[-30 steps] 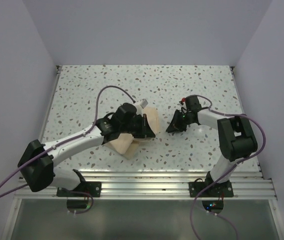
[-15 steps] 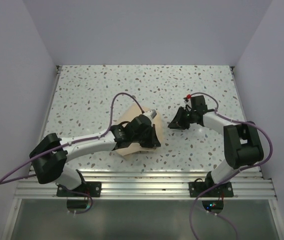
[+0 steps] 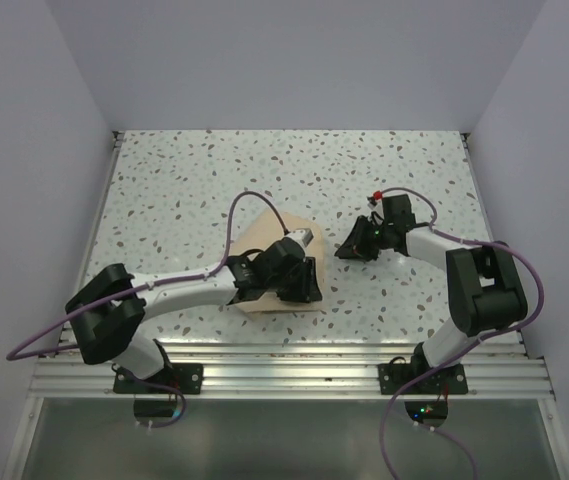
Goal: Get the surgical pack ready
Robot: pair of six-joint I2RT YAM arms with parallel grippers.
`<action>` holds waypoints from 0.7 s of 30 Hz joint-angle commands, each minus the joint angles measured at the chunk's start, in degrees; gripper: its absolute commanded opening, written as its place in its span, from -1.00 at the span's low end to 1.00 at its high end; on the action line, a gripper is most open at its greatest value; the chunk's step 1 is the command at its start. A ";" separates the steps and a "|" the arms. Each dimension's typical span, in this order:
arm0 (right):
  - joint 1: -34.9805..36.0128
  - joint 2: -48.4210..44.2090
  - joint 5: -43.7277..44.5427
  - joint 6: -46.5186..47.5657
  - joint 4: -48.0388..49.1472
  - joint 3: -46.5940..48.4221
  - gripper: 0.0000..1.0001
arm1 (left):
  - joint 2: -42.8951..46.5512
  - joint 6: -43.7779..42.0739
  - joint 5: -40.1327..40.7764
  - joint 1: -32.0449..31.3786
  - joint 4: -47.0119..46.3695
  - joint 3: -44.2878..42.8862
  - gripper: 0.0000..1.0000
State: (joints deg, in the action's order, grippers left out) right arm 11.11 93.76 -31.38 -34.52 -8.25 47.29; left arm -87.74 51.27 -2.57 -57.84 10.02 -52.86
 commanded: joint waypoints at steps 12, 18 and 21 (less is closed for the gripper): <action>1.89 -1.64 -5.88 -3.26 10.60 0.44 -0.59 | 7.33 -16.01 8.20 8.07 13.08 -14.81 0.25; 7.41 -2.45 -7.64 -5.64 16.95 7.01 -0.59 | 8.20 -17.95 13.02 13.54 10.90 -10.27 0.09; 9.53 3.61 -9.32 -7.30 16.34 13.76 -0.61 | 8.29 -17.60 10.66 17.75 8.79 -6.74 -0.17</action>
State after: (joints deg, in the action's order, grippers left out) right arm 18.48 94.32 -37.15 -39.20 2.52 53.34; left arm -80.34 35.75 7.68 -42.89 18.96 -62.61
